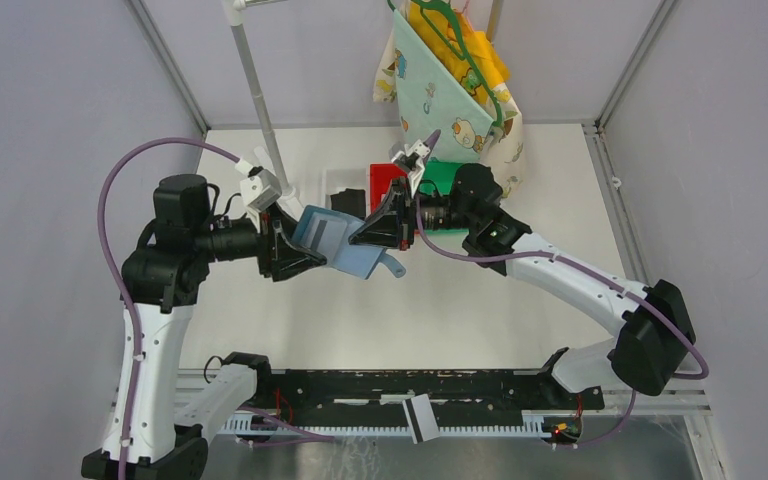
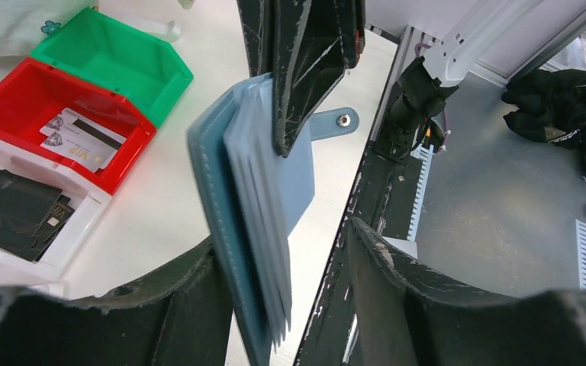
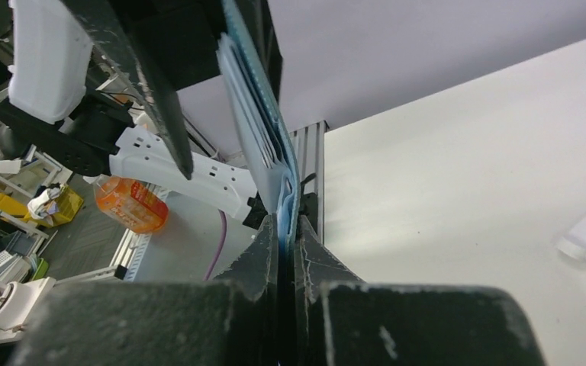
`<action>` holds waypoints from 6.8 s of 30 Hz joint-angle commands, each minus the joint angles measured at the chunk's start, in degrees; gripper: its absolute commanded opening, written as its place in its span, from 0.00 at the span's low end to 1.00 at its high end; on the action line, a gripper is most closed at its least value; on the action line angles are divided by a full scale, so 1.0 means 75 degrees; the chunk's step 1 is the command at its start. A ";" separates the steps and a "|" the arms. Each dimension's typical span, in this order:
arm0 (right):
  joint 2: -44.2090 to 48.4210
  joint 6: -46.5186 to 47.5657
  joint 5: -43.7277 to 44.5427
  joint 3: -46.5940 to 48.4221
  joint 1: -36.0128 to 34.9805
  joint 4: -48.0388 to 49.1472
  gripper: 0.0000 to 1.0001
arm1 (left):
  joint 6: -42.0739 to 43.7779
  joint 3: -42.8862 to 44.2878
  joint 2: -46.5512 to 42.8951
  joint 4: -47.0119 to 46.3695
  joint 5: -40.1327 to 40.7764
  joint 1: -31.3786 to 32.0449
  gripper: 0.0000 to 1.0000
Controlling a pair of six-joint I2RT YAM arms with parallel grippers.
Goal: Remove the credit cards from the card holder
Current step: Remove the credit card from the card holder.
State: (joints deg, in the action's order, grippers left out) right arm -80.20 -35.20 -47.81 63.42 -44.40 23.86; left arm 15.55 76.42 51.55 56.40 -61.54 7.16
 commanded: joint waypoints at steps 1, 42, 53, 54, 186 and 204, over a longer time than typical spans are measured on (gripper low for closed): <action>0.0334 0.0419 0.0421 0.0408 0.0011 -0.0303 0.00 | 0.0160 0.0231 -0.0110 -0.0246 -0.0167 0.0009 0.60; 0.0341 0.0615 0.0152 0.0583 0.0073 -0.0462 0.00 | 0.1969 0.0940 0.0337 0.2048 -0.1059 0.0008 0.25; 0.0408 0.0587 0.0094 0.0431 0.0073 -0.0347 0.00 | 0.1785 0.0922 0.0558 0.2204 -0.1652 0.0007 0.31; 0.0425 0.0566 0.0083 0.0406 0.0079 -0.0298 0.00 | 0.1681 0.0894 0.0559 0.2103 -0.1615 0.0014 0.31; -0.0082 0.3825 -0.0835 0.2080 -0.0053 -0.2677 0.89 | 0.2694 -0.0372 0.0123 0.0921 -0.0069 0.0007 0.02; -0.1494 0.4922 -0.0276 0.3344 -0.1096 -0.4836 0.27 | 0.4057 -0.0115 0.0400 0.2029 -0.0099 0.0013 0.02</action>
State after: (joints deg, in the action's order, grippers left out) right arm -90.67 1.85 -49.89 85.49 -51.94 -13.34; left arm 40.47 72.93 54.54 69.76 -60.10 7.22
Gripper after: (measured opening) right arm 0.401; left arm 0.053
